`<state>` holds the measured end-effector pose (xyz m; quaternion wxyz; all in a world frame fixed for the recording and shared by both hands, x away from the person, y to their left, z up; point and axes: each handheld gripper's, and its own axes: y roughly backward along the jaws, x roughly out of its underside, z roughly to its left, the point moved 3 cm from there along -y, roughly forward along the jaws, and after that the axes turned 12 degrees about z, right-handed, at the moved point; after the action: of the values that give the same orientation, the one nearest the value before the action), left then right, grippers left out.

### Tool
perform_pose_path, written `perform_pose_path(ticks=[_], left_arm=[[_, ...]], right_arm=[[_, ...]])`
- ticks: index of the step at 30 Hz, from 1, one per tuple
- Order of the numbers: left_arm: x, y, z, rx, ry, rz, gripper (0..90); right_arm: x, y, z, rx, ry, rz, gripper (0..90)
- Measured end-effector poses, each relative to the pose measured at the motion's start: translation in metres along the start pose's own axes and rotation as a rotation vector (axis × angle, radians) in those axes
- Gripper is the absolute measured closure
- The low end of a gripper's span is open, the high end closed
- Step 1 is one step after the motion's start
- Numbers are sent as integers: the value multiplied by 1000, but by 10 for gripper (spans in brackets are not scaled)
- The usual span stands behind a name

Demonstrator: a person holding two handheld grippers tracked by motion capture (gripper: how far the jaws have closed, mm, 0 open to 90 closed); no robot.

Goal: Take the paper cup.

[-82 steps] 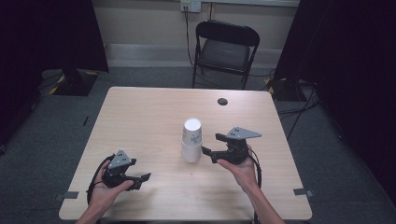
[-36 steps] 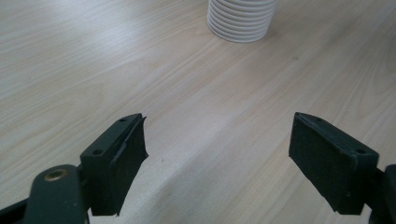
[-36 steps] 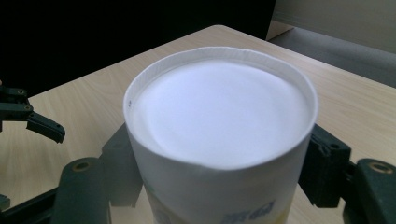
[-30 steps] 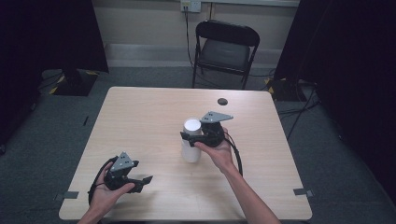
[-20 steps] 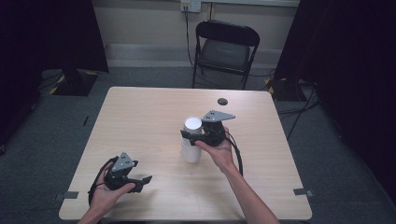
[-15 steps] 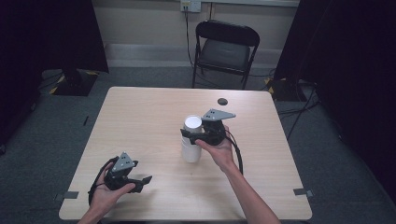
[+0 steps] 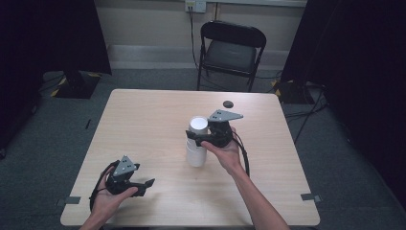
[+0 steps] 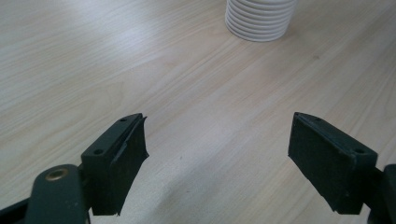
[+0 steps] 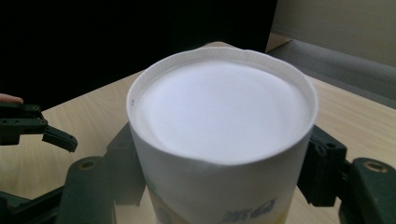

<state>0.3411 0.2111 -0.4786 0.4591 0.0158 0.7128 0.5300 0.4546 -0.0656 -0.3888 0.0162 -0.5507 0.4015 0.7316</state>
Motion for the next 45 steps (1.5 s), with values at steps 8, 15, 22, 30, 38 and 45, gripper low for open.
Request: perform_pose_path(ticks=[8, 15, 22, 30, 38, 45], left_arm=[[0, 1, 3, 24, 37, -16, 195], [0, 1, 2, 27, 24, -15, 196], [-1, 3, 0, 40, 5, -46, 189], [-2, 3, -1, 45, 2, -43, 183], [-2, 2, -2, 65, 4, -38, 158], [-2, 3, -2, 66, 3, -43, 159]], right_arm=[[-5, 1, 0, 7, -3, -7, 304], [-11, 6, -1, 13, -6, -30, 302], [-14, 7, -1, 5, -17, -42, 302], [-22, 12, -2, -3, -22, -58, 302], [-29, 19, -4, 3, -20, -65, 303], [-35, 25, -5, -9, -32, -85, 305]])
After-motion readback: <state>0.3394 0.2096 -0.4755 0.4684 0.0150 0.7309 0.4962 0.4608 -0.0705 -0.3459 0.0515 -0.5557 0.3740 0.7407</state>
